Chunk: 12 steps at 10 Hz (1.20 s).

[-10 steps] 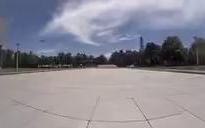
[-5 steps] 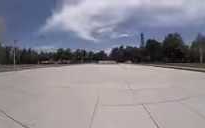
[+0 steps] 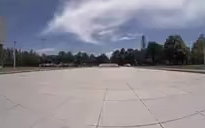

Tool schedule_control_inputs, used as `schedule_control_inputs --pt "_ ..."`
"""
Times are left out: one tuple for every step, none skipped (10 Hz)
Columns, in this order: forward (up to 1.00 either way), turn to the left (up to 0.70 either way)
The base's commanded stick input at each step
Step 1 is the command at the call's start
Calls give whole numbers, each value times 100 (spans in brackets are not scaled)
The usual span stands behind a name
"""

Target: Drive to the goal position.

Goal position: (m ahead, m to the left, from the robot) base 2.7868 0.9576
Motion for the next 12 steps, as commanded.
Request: schedule_control_inputs --pt "100 0" --pt "100 0" --pt "100 0" --pt "100 0" --pt "100 0" --pt "100 0" --pt "100 0" --pt "100 0" --pt "100 0" --pt "100 -1" --pt "100 -3" --pt "100 -5"
